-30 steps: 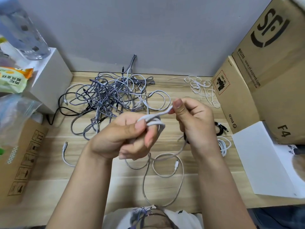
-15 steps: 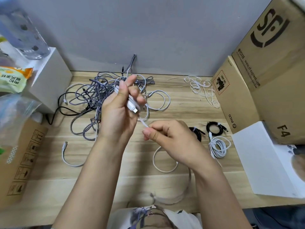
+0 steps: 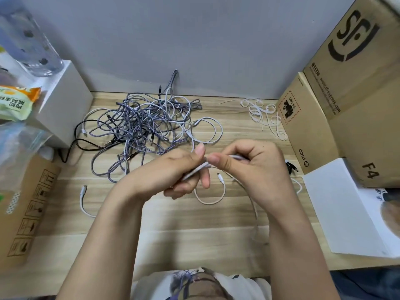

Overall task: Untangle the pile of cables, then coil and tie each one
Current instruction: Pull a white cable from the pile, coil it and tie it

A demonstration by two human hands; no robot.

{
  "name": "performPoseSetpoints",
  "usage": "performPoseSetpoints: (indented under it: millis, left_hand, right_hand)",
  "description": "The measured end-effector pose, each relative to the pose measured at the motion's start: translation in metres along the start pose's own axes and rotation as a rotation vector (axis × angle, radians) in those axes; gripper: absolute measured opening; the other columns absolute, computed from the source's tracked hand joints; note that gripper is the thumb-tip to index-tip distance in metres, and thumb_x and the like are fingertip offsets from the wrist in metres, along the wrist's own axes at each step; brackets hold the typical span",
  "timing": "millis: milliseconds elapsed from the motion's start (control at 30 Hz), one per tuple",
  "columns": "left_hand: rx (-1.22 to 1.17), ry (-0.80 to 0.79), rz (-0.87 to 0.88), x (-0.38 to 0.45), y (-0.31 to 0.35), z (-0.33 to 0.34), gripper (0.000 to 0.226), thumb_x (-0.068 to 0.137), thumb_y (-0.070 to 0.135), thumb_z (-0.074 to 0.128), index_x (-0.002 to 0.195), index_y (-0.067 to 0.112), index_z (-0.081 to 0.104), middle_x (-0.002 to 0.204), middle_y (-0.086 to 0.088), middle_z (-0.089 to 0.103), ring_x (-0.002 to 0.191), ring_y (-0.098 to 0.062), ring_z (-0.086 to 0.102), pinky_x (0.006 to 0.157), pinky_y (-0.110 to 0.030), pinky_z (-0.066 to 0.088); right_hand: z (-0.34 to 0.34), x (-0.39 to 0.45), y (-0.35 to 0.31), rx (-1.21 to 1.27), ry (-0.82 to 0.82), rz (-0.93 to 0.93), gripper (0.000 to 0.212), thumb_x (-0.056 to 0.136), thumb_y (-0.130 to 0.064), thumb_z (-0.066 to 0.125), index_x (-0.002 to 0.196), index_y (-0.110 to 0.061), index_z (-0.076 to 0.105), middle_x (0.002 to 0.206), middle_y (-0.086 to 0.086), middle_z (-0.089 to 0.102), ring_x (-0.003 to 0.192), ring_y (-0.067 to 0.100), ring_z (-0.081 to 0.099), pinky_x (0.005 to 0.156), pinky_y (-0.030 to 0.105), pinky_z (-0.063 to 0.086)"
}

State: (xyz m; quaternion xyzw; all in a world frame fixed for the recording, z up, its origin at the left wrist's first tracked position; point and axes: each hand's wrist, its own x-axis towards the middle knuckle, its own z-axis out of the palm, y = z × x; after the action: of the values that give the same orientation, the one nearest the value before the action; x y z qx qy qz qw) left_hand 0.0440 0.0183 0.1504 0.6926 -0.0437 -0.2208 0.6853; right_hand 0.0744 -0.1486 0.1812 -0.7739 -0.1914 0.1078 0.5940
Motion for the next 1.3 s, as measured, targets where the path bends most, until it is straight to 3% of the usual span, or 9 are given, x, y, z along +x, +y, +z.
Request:
performPoseSetpoints:
  millis: [100, 233, 467, 567, 700, 800, 1067, 1200, 1300]
  left_hand:
    - [-0.184, -0.249, 0.045, -0.008, -0.001, -0.006, 0.052, 0.085, 0.065, 0.046, 0.067, 0.019, 0.064, 0.037, 0.011, 0.033, 0.032, -0.006, 0.022, 0.039, -0.016, 0.018]
    - [-0.376, -0.425, 0.152, -0.01, -0.004, -0.009, 0.039, 0.086, 0.054, 0.055, 0.074, 0.019, 0.063, 0.044, 0.014, 0.035, 0.036, -0.003, 0.023, 0.039, -0.014, 0.016]
    - [-0.956, -0.483, 0.51, -0.003, 0.012, -0.004, 0.021, 0.098, 0.02, 0.046, 0.099, 0.0, 0.052, 0.058, 0.002, 0.037, 0.043, -0.012, 0.035, 0.052, -0.024, 0.037]
    - [-1.197, -0.26, 0.581, 0.002, 0.024, -0.009, 0.022, 0.096, 0.012, 0.045, 0.108, -0.006, 0.049, 0.063, -0.008, 0.048, 0.049, -0.02, 0.047, 0.062, -0.03, 0.042]
    - [-0.889, 0.382, 0.531, 0.016, 0.022, -0.001, 0.02, 0.096, 0.021, 0.036, 0.104, 0.008, 0.049, 0.057, 0.008, 0.048, 0.044, -0.005, 0.045, 0.055, -0.018, 0.043]
    - [-0.604, 0.555, 0.442, 0.021, 0.011, 0.003, 0.016, 0.1, 0.014, 0.034, 0.1, 0.009, 0.049, 0.054, 0.007, 0.05, 0.044, -0.008, 0.045, 0.05, -0.018, 0.039]
    - [-0.06, 0.328, 0.166, 0.006, 0.003, 0.007, 0.03, 0.09, 0.036, 0.038, 0.082, 0.014, 0.057, 0.044, 0.004, 0.046, 0.04, -0.01, 0.038, 0.042, -0.015, 0.031]
    - [0.061, 0.091, 0.067, -0.002, 0.007, 0.008, 0.063, 0.096, 0.05, 0.024, 0.049, 0.019, 0.053, 0.037, 0.005, 0.036, 0.037, -0.013, 0.032, 0.043, -0.023, 0.028]
    - [-0.095, -0.158, 0.049, -0.007, 0.001, 0.001, 0.062, 0.091, 0.063, 0.03, 0.065, 0.019, 0.064, 0.037, 0.008, 0.034, 0.035, -0.01, 0.027, 0.042, -0.018, 0.026]
  right_hand:
    - [0.002, 0.002, 0.002, 0.073, 0.06, 0.016, 0.023, 0.057, -0.045, 0.081, 0.055, -0.026, 0.068, 0.055, 0.022, 0.051, 0.059, 0.016, 0.041, 0.056, 0.032, 0.033]
    - [0.005, 0.005, -0.002, 0.121, -0.004, 0.015, 0.026, 0.068, -0.04, 0.071, 0.051, -0.023, 0.061, 0.046, -0.011, 0.047, 0.049, 0.001, 0.036, 0.051, 0.014, 0.03]
    - [0.012, 0.007, 0.011, 0.051, -0.104, 0.071, 0.032, 0.085, -0.038, 0.046, 0.059, -0.021, 0.053, 0.046, -0.008, 0.035, 0.04, 0.001, 0.033, 0.044, 0.009, 0.024]
    - [0.018, 0.005, 0.013, -0.078, -0.226, 0.056, 0.031, 0.086, -0.041, 0.045, 0.061, -0.025, 0.054, 0.051, -0.005, 0.038, 0.047, 0.001, 0.036, 0.051, 0.016, 0.027]
    - [0.021, 0.0, 0.01, -0.235, -0.279, 0.042, 0.03, 0.09, -0.038, 0.057, 0.063, -0.024, 0.059, 0.045, -0.007, 0.044, 0.047, 0.005, 0.04, 0.051, 0.021, 0.029]
    - [0.019, -0.003, 0.008, -0.288, -0.244, -0.006, 0.033, 0.085, -0.043, 0.058, 0.057, -0.025, 0.058, 0.051, 0.002, 0.053, 0.05, 0.011, 0.043, 0.053, 0.026, 0.033]
    - [0.01, -0.001, 0.002, -0.21, -0.185, -0.114, 0.022, 0.082, -0.029, 0.064, 0.061, -0.034, 0.065, 0.059, -0.024, 0.062, 0.069, -0.014, 0.056, 0.068, 0.008, 0.04]
    - [0.01, -0.002, 0.0, -0.179, -0.122, -0.098, 0.018, 0.075, -0.033, 0.067, 0.062, -0.022, 0.07, 0.056, -0.007, 0.066, 0.058, 0.013, 0.058, 0.062, 0.034, 0.048]
    - [0.008, -0.001, 0.001, -0.045, -0.075, -0.043, 0.021, 0.07, -0.038, 0.071, 0.061, -0.019, 0.067, 0.05, 0.004, 0.062, 0.053, 0.019, 0.05, 0.057, 0.035, 0.045]
